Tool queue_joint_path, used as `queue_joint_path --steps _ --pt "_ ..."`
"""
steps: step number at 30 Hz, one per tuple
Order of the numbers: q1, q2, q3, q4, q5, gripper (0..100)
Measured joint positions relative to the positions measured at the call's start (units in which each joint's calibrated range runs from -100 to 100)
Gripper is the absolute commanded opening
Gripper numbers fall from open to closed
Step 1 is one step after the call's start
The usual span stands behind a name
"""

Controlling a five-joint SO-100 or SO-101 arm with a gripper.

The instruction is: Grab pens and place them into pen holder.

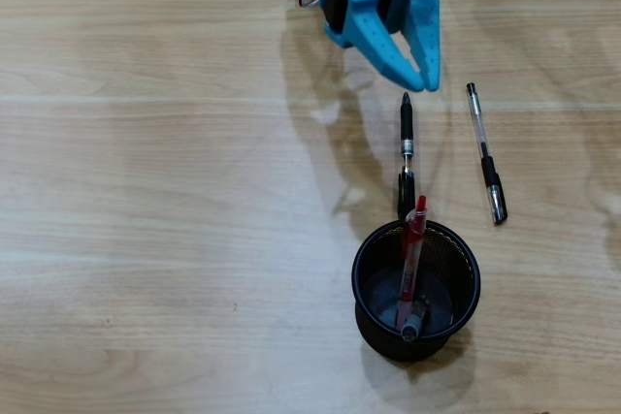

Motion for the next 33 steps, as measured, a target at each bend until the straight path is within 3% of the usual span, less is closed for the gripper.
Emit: queue_joint_path --steps 6,18,24,33 --pt "-2.1 -8.9 10.7 4.3 0.1 2" --pt "-7.4 -14.8 10.0 39.8 7.1 2" --pt "-12.6 -14.9 9.6 41.8 10.4 2" --pt "-18.2 -6.7 2.0 41.8 10.9 2"
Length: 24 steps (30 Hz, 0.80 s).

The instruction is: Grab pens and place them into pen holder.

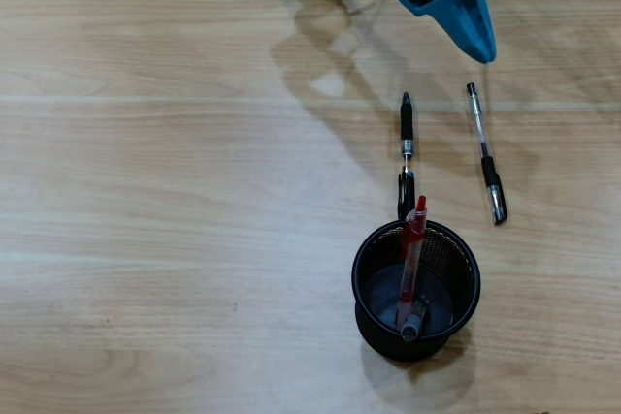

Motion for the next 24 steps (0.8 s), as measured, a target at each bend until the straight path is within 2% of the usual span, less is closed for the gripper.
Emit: queue_joint_path --steps 5,15,19,24 --pt "-1.3 7.4 -8.3 0.5 -1.0 2" --pt "5.0 24.1 -19.4 2.9 -13.7 2" --pt "8.3 28.5 -26.1 14.1 -17.3 2" --pt "12.4 31.4 -34.4 30.7 -18.2 2"
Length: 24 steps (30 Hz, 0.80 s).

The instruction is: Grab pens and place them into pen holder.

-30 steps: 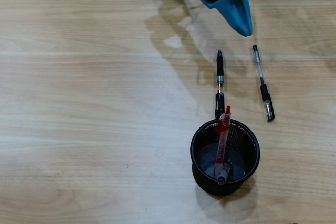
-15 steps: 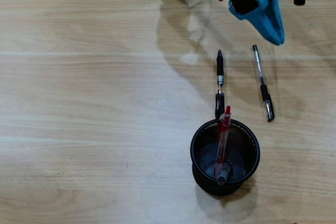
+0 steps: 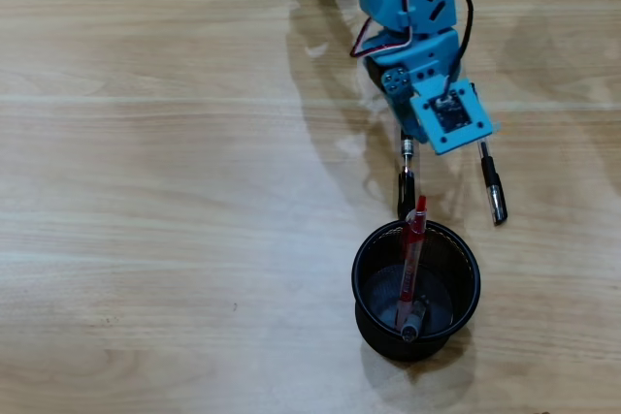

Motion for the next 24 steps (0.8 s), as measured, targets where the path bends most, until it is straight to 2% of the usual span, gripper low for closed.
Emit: queue_joint_path --steps 6,12,24 --pt "2.5 4.1 -2.5 4.1 -0.1 3" --pt "2.1 5.4 -2.8 4.2 -0.9 16" --pt "1.2 9.6 -5.2 4.2 -2.3 15"
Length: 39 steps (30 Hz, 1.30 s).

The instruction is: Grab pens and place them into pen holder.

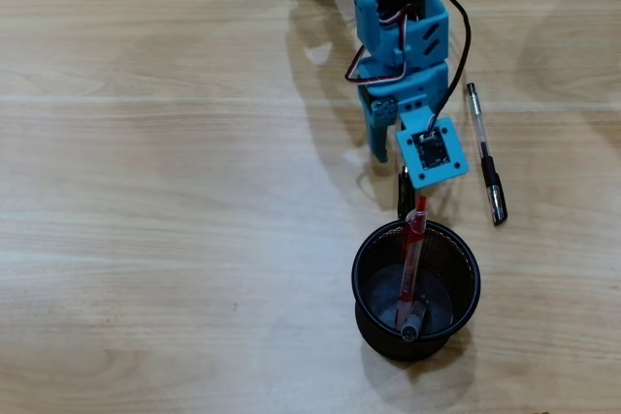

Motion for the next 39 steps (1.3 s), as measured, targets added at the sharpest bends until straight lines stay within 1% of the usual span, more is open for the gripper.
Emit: queue_joint_path --steps 5,16,17,20,22,32,36,39 --pt "-0.6 1.6 0.0 0.0 -2.0 15" --pt "-1.7 6.6 -0.4 -0.1 -2.1 15" --pt "-1.8 6.9 -0.8 -0.2 -2.1 13" --pt "-1.9 7.5 -1.4 -0.6 -2.1 1" --pt "-1.6 7.6 -1.5 -0.4 -2.5 3" --pt "-2.2 7.3 -1.7 0.3 -2.3 2" --pt "-2.1 4.5 -1.3 1.0 -2.3 2" --pt "-1.4 -0.8 -1.3 0.9 -1.4 2"
